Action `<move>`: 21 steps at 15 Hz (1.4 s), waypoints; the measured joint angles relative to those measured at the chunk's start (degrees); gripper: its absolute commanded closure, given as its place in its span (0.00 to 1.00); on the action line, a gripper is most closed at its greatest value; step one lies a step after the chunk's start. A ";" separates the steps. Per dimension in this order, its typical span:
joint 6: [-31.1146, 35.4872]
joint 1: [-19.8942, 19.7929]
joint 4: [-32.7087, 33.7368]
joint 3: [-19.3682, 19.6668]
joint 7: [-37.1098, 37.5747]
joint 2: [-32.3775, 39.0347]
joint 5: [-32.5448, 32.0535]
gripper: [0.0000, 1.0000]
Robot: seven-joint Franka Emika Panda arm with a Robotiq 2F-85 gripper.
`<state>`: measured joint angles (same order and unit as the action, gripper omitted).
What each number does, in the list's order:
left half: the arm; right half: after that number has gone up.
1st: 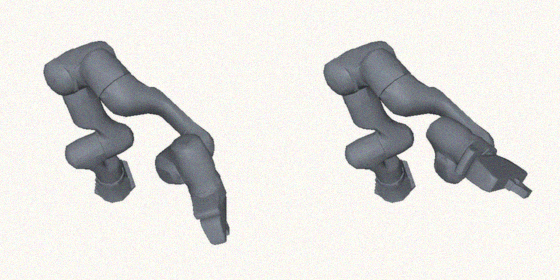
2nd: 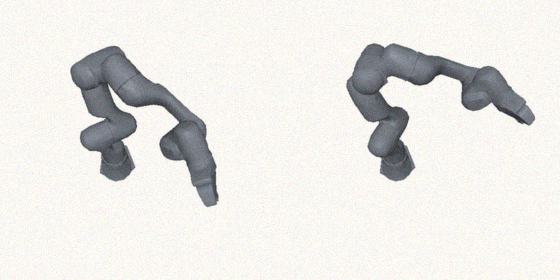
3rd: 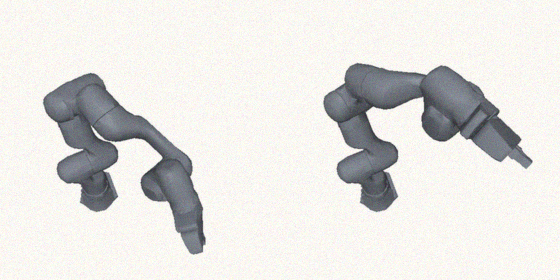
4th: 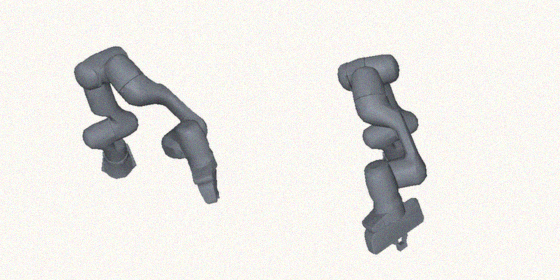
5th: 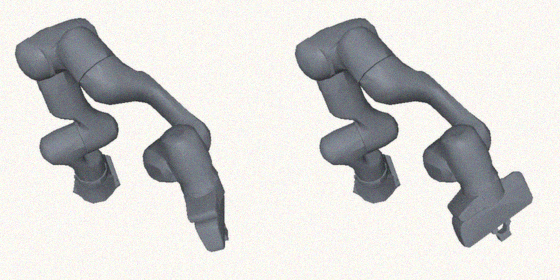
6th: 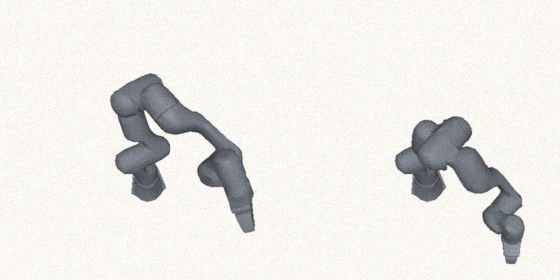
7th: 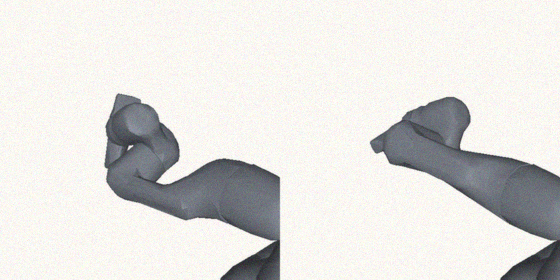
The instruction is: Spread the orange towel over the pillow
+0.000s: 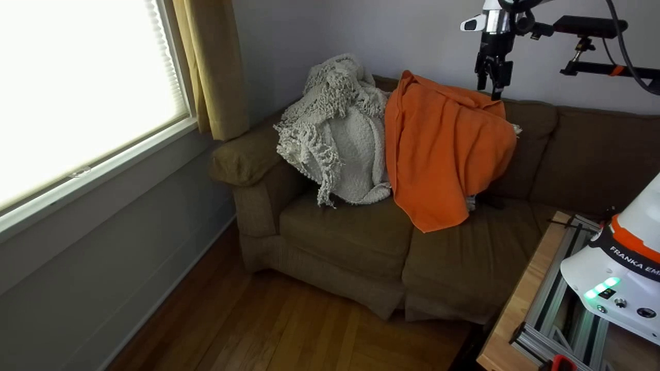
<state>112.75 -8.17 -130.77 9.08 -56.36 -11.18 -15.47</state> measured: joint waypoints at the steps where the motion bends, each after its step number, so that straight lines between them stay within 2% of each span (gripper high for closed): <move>1: -2.73 0.01 0.72 -0.08 1.85 0.01 0.00 0.00; 3: -5.70 0.00 2.04 -0.14 7.04 -0.01 -0.19 0.00; 6: -6.39 -0.09 3.52 -0.13 16.07 -0.71 -1.88 0.00; 11: -8.07 -0.61 5.21 -0.12 29.90 -5.50 -5.96 0.00; 14: -8.28 -1.14 5.95 0.20 36.92 -8.59 -6.09 0.00; 17: -5.27 -1.56 6.06 0.79 42.51 -11.04 -5.74 0.00; 21: -3.13 -1.58 5.91 1.26 42.93 -12.23 -5.61 0.00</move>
